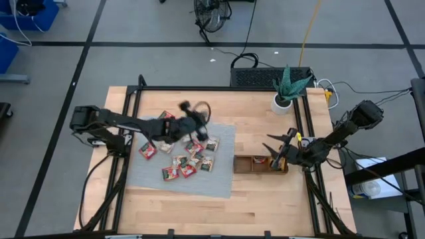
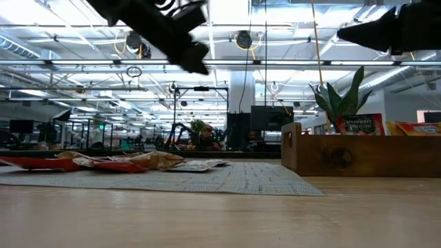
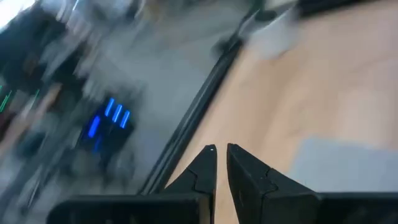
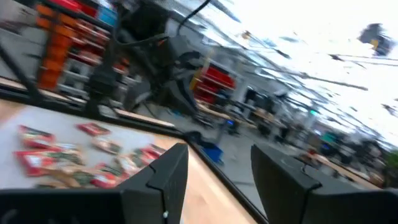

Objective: Pick & Place Tea
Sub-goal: Put the red tea bag into the middle section of the wooden organizer

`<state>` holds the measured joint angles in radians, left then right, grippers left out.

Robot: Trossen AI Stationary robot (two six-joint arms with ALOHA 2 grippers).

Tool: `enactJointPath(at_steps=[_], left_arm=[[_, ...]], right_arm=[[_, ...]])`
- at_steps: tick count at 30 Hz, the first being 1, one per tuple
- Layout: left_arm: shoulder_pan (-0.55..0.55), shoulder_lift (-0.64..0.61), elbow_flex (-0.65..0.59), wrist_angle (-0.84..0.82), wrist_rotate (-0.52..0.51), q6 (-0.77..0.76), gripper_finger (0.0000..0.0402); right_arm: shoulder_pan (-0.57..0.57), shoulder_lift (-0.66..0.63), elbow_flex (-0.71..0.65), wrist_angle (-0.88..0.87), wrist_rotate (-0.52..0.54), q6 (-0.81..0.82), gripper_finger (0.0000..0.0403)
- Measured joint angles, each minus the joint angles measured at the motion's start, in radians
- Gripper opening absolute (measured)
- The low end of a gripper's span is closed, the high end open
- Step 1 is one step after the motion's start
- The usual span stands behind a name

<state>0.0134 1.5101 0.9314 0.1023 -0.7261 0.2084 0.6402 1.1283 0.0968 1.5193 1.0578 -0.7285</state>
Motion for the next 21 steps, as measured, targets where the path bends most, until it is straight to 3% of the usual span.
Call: enactJointPath(at_steps=[2,4,8,11,14,18,21], left_arm=[[0.038,-0.058,0.001,-0.186,-0.056,-0.153,0.0060],[0.086,-0.102,0.007,-0.318,-0.039,-0.310,0.0080],[0.191,-0.150,0.007,-0.585,0.187,-0.563,0.0131],[0.244,-0.147,0.005,-0.761,0.371,-0.655,0.0169],[0.249,-0.129,0.005,-0.926,0.458,-0.748,0.0197],[0.222,-0.129,0.005,-1.081,0.405,-0.872,0.0214],[0.227,-0.129,0.005,-1.093,0.339,-0.963,0.0216]], right_arm=[[-0.011,-0.011,-0.010,-0.001,0.047,-0.004,0.0160],[-0.021,-0.013,-0.027,-0.014,0.076,0.005,0.0158],[-0.052,-0.013,-0.053,-0.009,0.070,0.054,0.0159],[-0.068,-0.014,-0.055,-0.010,0.068,0.070,0.0161],[-0.077,-0.014,-0.056,-0.024,0.067,0.072,0.0161],[-0.090,-0.014,-0.057,-0.067,0.066,0.075,0.0159],[-0.107,-0.014,-0.057,-0.086,0.064,0.092,0.0158]])
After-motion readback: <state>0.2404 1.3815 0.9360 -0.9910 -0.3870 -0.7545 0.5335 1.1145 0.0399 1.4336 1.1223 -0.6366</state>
